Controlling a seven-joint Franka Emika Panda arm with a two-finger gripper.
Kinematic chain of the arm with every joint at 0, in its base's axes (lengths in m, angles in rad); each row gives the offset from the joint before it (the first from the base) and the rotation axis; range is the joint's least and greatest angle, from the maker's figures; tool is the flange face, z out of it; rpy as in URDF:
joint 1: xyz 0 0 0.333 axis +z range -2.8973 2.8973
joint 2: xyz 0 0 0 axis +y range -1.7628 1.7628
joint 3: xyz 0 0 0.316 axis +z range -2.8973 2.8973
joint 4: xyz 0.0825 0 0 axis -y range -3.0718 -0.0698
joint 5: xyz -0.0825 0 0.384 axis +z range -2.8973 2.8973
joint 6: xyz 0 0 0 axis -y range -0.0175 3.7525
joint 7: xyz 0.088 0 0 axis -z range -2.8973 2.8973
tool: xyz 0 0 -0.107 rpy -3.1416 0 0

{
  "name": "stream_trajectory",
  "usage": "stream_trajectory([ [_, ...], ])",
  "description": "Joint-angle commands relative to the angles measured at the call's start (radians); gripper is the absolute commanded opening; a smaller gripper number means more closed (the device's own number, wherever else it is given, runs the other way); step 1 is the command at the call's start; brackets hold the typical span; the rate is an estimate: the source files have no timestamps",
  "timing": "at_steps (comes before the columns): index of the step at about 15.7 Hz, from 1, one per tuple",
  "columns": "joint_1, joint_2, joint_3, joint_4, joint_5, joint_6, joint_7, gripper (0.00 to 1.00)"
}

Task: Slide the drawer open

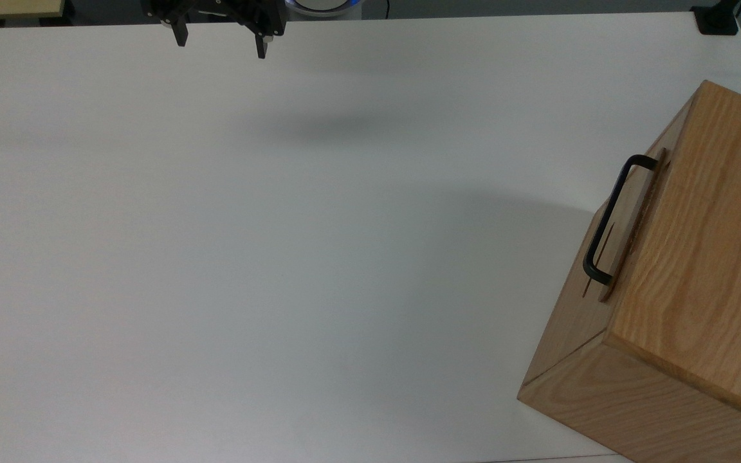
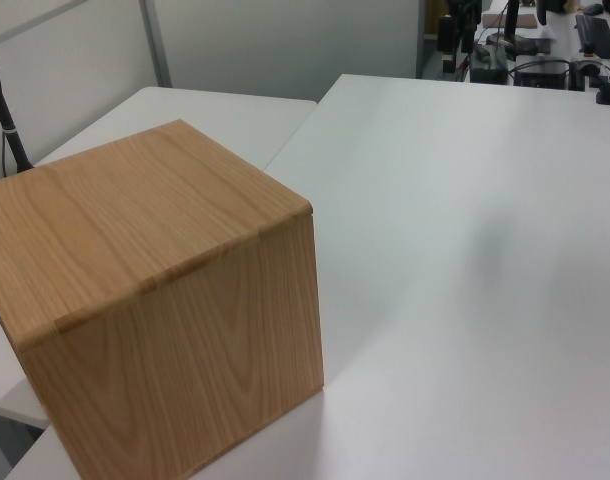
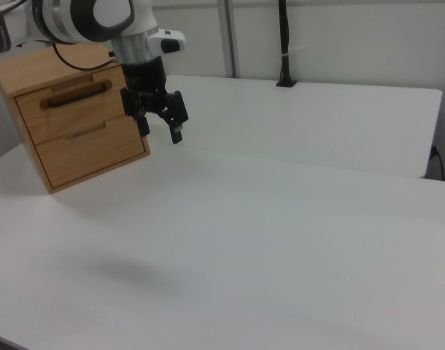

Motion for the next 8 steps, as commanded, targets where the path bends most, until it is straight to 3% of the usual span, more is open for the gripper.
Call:
stream_trajectory([
  [1,-0.004,-0.004,0.002,0.003,0.001,-0.016,-0.034,1.00],
  [8,-0.004,-0.003,0.002,0.003,-0.006,-0.016,-0.032,1.00],
])
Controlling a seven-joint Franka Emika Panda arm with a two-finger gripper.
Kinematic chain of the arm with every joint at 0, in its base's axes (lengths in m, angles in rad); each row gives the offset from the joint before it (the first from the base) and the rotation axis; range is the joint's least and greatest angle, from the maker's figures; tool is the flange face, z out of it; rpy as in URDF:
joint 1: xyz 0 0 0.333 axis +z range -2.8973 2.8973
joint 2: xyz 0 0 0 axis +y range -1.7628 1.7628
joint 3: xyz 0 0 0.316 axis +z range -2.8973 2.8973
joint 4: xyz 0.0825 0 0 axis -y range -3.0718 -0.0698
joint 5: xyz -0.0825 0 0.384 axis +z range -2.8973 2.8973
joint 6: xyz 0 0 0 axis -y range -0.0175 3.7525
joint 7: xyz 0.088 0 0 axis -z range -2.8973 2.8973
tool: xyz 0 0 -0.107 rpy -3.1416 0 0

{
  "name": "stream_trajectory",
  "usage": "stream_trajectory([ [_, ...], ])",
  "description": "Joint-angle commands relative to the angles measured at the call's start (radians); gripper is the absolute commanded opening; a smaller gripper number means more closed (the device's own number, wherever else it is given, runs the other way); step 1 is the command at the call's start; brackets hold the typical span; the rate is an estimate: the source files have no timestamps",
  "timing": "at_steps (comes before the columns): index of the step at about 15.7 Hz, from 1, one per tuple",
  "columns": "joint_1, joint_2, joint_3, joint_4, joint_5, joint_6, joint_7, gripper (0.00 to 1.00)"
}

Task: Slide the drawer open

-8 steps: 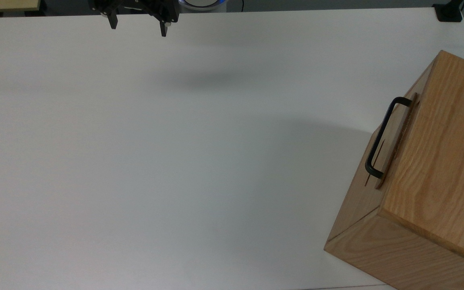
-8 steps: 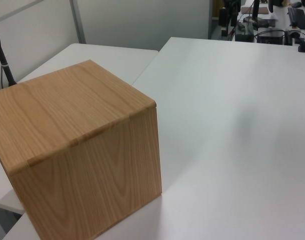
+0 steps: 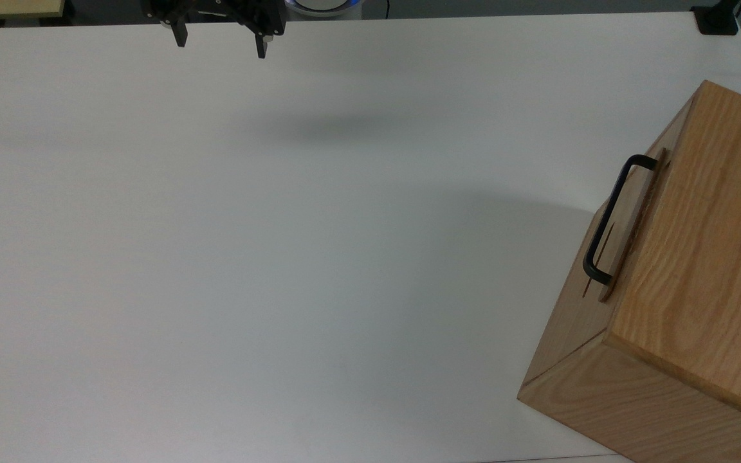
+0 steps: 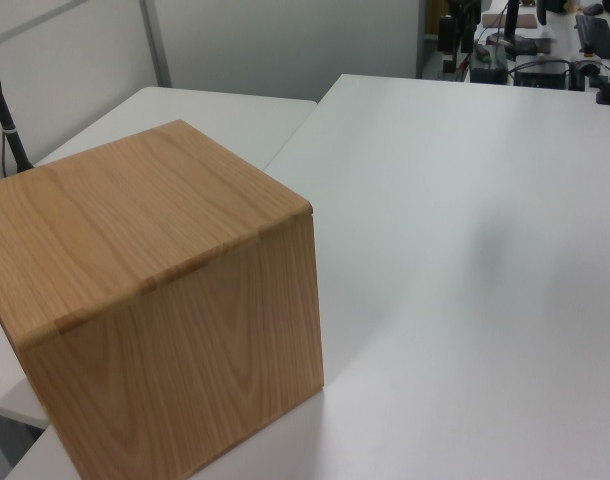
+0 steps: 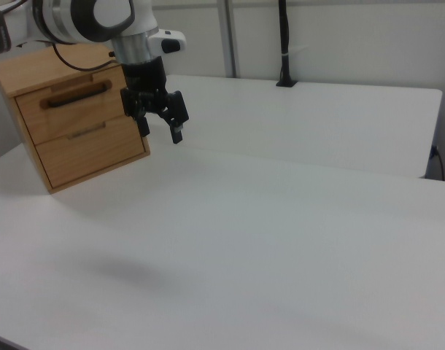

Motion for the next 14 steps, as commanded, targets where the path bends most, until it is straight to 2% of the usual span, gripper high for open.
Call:
stream_trajectory([
  [1,-0.003,-0.004,0.002,0.003,-0.006,-0.016,-0.019,1.00],
  [9,0.003,0.003,0.004,0.003,0.009,-0.014,-0.005,1.00],
  [14,0.012,0.016,0.005,0.001,0.070,0.007,0.028,1.00],
])
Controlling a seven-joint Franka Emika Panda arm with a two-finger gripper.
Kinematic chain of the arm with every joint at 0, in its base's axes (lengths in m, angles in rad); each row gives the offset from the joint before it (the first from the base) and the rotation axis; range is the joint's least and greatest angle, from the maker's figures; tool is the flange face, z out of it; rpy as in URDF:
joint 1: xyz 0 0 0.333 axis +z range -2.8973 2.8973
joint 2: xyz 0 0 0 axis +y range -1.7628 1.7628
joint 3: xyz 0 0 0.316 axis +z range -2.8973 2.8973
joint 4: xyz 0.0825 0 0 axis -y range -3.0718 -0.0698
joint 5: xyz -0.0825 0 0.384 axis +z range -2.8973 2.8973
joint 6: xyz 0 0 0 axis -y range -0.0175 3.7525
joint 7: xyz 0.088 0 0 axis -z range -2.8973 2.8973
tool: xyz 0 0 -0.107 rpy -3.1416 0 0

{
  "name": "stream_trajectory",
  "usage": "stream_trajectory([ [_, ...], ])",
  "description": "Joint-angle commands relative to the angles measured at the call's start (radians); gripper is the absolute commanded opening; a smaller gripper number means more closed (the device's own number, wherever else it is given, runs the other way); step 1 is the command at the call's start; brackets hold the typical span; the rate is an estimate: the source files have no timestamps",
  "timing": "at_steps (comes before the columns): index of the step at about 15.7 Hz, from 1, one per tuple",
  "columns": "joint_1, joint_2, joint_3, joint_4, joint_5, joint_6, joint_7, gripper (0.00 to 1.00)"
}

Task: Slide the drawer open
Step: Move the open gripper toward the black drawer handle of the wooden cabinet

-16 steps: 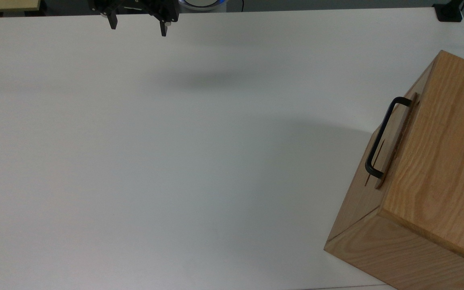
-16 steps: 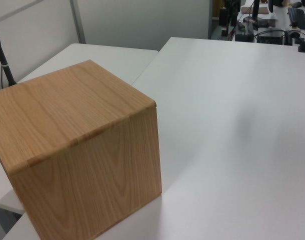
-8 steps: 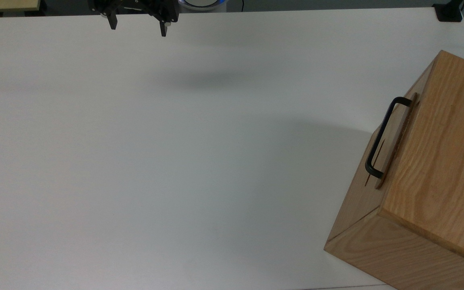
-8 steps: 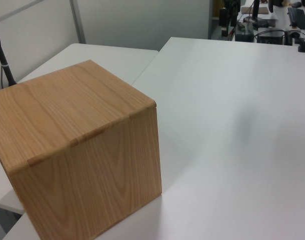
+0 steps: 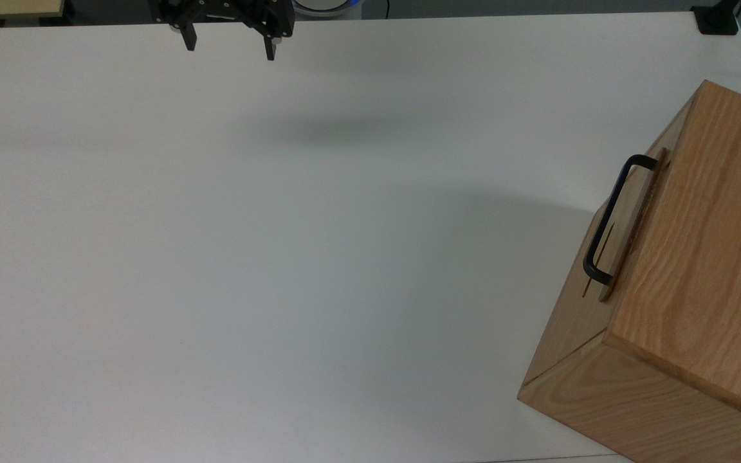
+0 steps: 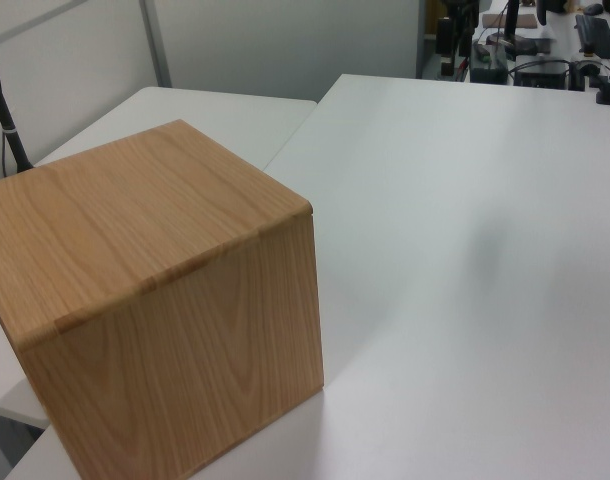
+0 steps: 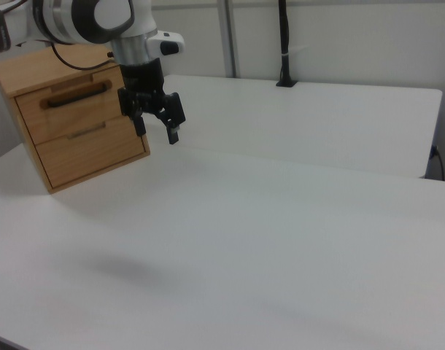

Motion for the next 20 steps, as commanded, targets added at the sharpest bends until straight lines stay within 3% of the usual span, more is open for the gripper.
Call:
stream_trajectory([
  [1,0.025,0.016,-0.001,0.001,0.045,0.019,0.042,1.00],
  [8,0.104,0.030,-0.019,0.004,0.227,0.079,0.200,1.00],
  [12,0.180,0.071,-0.019,0.004,0.301,0.243,0.395,0.97],
  [17,0.252,0.163,-0.045,0.046,0.498,0.384,0.414,0.91],
  [20,0.303,0.217,-0.064,0.098,0.543,0.433,0.415,1.00],
])
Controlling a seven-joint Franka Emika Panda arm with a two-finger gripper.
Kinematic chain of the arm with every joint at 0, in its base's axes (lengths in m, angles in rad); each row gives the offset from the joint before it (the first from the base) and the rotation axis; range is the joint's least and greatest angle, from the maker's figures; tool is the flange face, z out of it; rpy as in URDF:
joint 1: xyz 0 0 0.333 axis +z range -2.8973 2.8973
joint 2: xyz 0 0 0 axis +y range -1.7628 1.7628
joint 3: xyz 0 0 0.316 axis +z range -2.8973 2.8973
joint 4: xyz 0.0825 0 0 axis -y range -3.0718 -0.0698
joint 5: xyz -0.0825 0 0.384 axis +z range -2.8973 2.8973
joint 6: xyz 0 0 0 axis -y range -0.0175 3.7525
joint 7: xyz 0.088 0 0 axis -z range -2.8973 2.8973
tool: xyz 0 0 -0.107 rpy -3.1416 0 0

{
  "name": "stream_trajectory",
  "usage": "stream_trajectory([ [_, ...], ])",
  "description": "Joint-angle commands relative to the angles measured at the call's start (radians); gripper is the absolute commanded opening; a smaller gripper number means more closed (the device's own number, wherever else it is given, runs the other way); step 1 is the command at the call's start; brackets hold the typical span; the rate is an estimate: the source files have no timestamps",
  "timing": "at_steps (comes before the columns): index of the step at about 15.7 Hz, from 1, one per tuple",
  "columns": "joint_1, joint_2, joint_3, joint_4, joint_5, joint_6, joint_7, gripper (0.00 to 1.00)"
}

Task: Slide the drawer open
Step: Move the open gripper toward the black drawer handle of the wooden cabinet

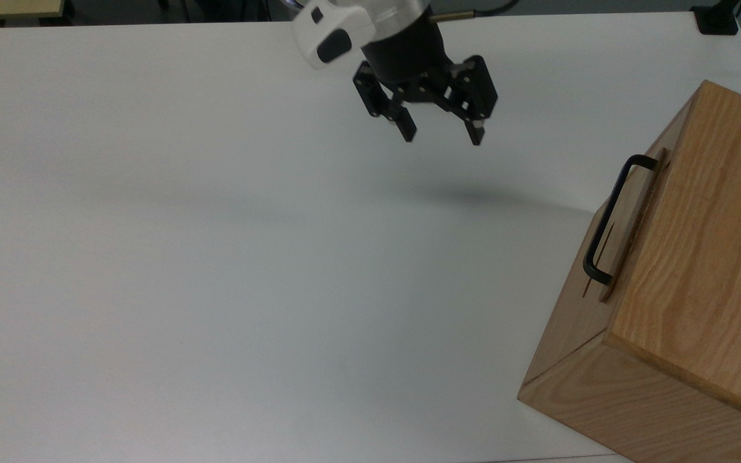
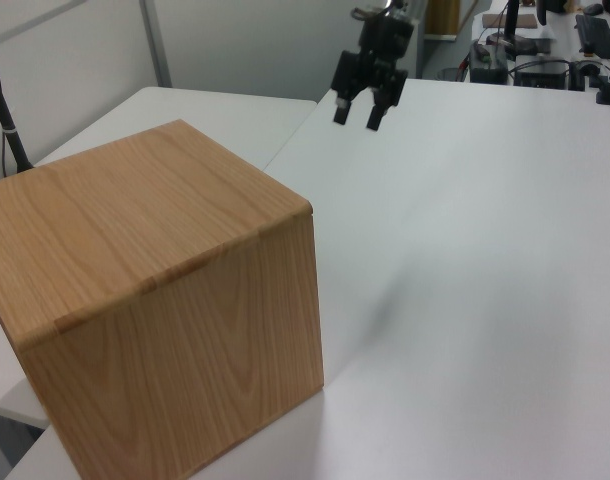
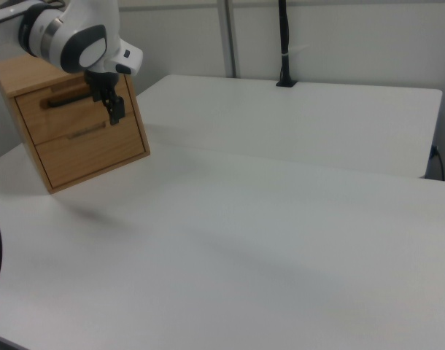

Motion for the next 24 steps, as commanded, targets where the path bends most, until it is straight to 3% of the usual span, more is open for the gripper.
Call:
stream_trajectory([
  [1,0.077,0.075,-0.040,0.084,0.052,0.054,0.021,1.00],
  [5,0.134,0.149,-0.040,0.149,0.075,0.117,0.093,0.96],
  [16,0.204,0.223,-0.019,0.197,0.094,0.344,0.214,0.63],
  [24,0.226,0.258,-0.022,0.197,0.095,0.372,0.193,0.56],
])
